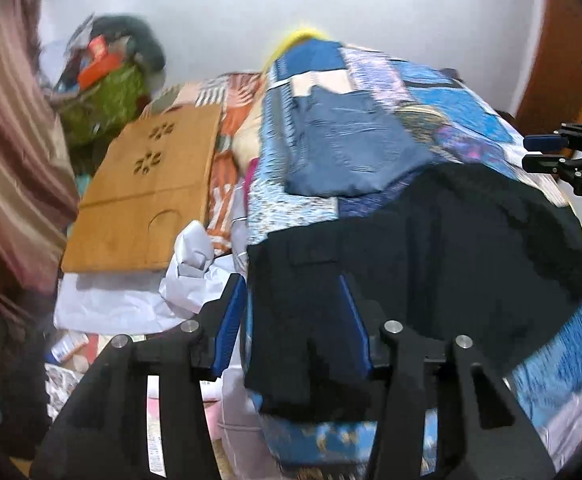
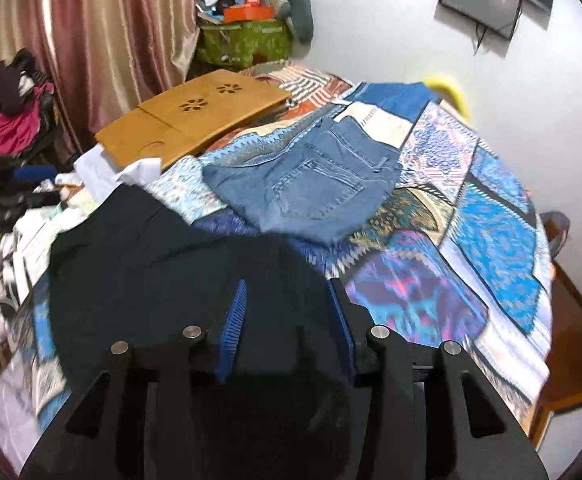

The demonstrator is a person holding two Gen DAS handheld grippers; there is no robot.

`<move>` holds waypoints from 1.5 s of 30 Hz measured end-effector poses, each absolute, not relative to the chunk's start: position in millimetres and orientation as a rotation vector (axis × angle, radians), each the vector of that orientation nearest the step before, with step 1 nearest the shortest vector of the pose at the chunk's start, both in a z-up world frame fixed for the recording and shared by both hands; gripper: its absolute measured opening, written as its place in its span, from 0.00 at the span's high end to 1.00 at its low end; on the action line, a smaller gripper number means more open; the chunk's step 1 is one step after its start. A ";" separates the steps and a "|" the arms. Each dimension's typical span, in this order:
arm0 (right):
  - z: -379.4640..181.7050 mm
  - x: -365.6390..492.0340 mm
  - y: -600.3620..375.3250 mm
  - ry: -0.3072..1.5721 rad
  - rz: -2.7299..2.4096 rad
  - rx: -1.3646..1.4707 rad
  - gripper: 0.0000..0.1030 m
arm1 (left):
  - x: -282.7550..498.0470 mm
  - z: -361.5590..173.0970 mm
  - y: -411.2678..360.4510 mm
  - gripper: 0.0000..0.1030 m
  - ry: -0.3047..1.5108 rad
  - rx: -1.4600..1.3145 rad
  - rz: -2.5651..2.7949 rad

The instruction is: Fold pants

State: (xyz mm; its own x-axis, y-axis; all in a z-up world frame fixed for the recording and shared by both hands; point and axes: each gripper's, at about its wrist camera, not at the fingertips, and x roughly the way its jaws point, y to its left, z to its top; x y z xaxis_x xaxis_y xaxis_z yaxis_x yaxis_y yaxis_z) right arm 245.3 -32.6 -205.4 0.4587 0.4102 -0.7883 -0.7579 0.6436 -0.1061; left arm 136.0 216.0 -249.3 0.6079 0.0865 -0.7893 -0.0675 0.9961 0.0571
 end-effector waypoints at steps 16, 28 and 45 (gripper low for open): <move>-262.1 145.7 -44.1 0.872 0.862 -0.524 0.64 | 95.4 -316.7 123.1 0.48 1.017 0.183 -0.083; -274.3 156.8 -38.1 0.833 0.873 -0.444 0.88 | 111.3 -305.7 111.7 0.79 0.914 0.187 -0.070; -247.5 126.3 -67.1 0.806 1.015 -0.297 0.99 | 79.6 -283.9 111.1 0.95 0.884 0.166 -0.058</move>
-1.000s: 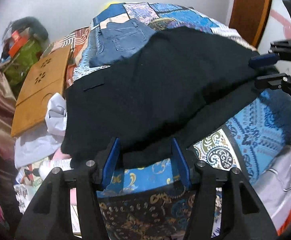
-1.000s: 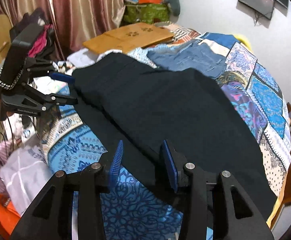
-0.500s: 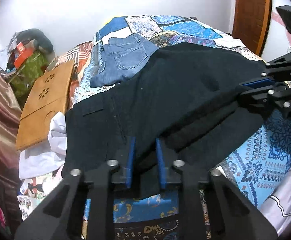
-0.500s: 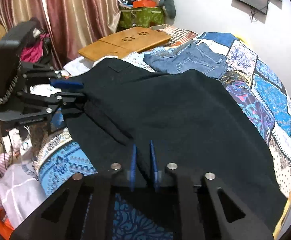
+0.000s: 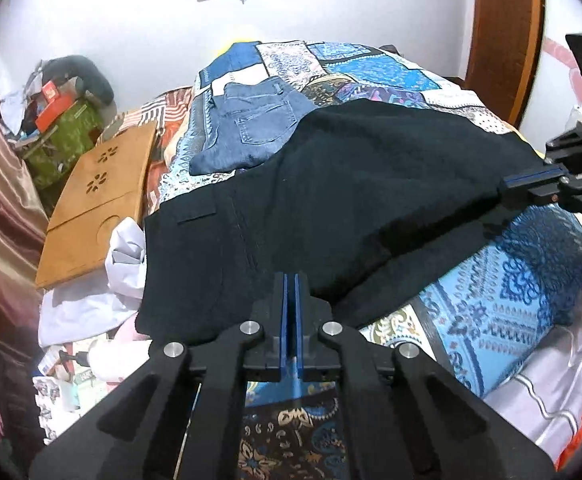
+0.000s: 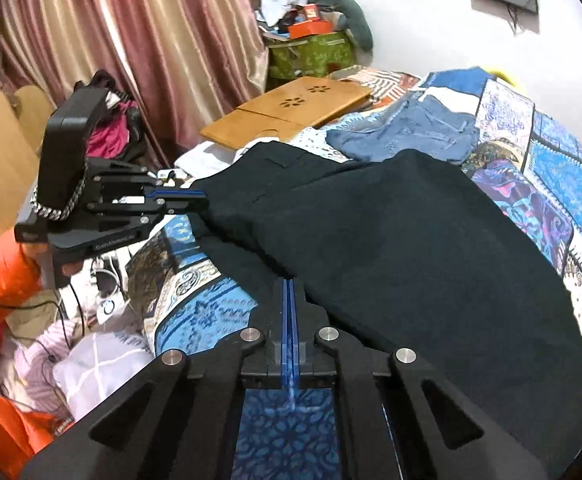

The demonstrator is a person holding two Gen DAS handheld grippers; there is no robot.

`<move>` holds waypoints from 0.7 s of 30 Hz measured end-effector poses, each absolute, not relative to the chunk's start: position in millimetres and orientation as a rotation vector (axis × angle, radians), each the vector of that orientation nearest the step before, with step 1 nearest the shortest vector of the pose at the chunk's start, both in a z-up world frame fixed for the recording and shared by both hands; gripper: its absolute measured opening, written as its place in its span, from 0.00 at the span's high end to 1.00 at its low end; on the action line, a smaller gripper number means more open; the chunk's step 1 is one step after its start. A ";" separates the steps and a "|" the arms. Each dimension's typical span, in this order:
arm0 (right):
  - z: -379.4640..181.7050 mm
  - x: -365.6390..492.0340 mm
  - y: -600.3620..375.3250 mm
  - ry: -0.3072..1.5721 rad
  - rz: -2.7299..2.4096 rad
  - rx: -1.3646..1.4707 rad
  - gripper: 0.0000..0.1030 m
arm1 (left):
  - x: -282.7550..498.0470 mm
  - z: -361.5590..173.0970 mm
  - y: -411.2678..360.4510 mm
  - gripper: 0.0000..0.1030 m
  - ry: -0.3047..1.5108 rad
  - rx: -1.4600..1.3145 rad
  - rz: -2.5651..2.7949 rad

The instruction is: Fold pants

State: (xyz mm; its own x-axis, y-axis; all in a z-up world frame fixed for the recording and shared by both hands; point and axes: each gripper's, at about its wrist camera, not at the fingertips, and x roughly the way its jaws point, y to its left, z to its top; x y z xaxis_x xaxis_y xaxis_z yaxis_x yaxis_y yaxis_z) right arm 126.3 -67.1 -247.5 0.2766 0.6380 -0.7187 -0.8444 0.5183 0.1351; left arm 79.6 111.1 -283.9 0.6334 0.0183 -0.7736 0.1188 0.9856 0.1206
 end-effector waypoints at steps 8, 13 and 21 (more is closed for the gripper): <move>-245.7 128.8 -63.9 0.756 0.924 -0.406 0.72 | 89.6 -300.6 117.5 0.38 0.902 0.218 -0.014; -266.8 142.8 -52.7 0.819 0.891 -0.453 0.69 | 106.5 -323.9 104.7 0.42 0.938 0.308 -0.036; -272.9 156.9 -45.0 0.813 0.849 -0.426 0.91 | 120.4 -321.0 103.4 0.75 0.925 0.279 -0.028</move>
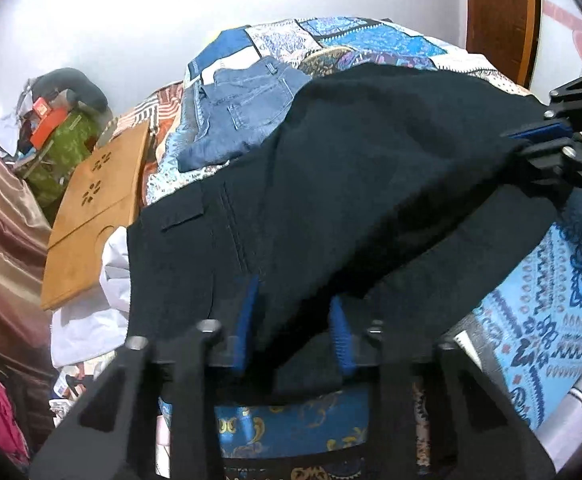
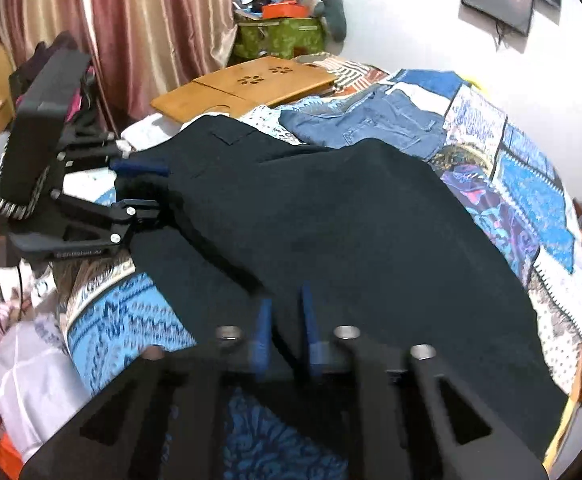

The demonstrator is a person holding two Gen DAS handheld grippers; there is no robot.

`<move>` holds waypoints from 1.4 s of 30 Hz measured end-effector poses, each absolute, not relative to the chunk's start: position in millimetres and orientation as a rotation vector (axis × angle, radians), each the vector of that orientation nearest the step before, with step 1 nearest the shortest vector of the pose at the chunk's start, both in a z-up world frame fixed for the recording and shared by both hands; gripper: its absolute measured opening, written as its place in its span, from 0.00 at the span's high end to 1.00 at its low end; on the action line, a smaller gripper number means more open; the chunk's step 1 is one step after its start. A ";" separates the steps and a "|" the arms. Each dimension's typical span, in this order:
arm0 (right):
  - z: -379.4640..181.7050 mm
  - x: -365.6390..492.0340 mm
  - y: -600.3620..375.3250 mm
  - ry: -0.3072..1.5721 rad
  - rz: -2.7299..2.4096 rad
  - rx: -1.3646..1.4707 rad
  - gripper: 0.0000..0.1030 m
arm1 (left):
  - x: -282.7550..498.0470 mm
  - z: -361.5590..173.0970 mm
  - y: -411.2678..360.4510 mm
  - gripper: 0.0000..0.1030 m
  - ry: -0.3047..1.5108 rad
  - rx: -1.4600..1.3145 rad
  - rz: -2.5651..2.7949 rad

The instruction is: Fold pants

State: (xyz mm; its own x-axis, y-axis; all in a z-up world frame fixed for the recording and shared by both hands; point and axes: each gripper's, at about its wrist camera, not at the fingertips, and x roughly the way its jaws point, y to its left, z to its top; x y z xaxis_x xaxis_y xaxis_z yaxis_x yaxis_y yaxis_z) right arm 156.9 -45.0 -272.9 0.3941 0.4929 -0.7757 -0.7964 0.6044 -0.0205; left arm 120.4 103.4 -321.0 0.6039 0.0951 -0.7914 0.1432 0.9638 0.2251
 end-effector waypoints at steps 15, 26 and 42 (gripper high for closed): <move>-266.0 127.7 -58.4 0.853 0.924 -0.425 0.89 | 87.7 -316.3 101.9 0.87 0.984 0.200 -0.053; -233.7 178.2 -90.0 0.862 0.849 -0.128 0.70 | 102.9 -254.8 130.8 0.48 0.841 0.061 0.013; -261.6 164.3 -183.5 0.914 0.681 -0.078 0.70 | 118.5 -302.4 131.8 0.42 1.114 0.005 0.076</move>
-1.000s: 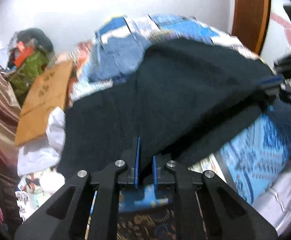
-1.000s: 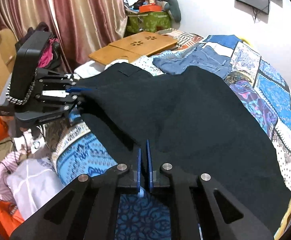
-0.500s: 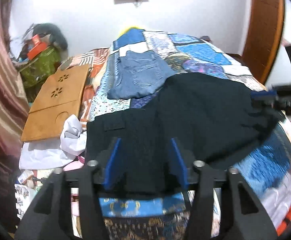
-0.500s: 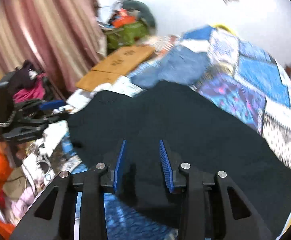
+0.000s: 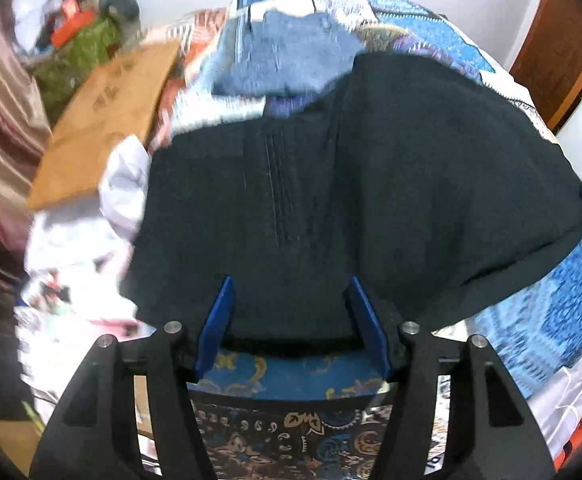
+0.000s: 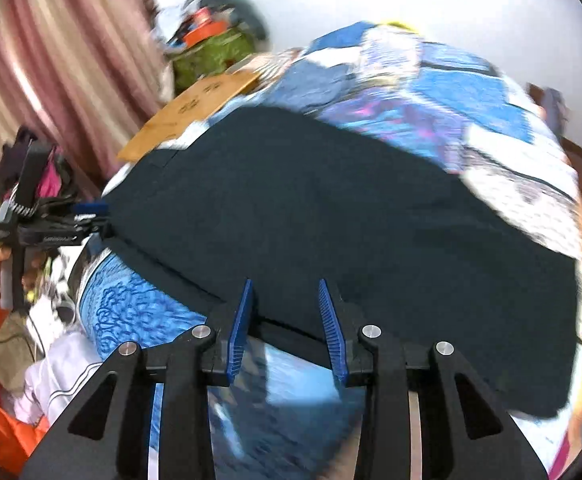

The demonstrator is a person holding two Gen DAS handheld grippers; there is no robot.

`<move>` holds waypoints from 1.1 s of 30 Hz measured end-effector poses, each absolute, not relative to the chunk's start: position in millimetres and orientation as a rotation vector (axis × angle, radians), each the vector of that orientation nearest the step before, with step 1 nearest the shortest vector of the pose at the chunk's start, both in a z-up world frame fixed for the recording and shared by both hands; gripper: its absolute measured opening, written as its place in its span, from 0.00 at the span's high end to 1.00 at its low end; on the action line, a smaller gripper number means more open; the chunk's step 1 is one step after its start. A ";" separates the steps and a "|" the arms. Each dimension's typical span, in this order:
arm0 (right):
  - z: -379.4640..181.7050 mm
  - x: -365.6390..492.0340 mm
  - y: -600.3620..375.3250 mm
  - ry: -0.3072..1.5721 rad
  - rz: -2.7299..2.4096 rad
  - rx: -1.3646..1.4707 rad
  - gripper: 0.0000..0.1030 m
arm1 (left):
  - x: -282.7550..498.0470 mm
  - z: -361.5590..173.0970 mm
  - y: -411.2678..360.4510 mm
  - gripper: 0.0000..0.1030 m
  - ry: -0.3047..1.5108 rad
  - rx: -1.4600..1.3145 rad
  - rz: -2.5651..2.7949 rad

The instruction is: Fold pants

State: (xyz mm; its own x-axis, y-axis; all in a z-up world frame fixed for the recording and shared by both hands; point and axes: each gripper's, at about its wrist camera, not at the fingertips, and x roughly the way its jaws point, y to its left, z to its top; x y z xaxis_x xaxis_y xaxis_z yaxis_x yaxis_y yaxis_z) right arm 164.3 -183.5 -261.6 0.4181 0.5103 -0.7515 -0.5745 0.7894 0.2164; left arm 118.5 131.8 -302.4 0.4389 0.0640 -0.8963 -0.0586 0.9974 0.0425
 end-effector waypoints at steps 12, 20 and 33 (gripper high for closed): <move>-273.8 222.5 -359.3 0.871 0.267 0.099 0.64 | 194.1 -253.2 58.4 0.31 0.998 -0.019 0.004; -318.5 235.7 -392.2 0.970 0.238 0.197 0.65 | 217.8 -301.5 0.5 0.31 1.116 0.090 -0.090; -340.7 255.5 -391.1 0.981 0.226 0.135 0.74 | 220.4 -310.7 3.9 0.24 1.102 0.003 -0.071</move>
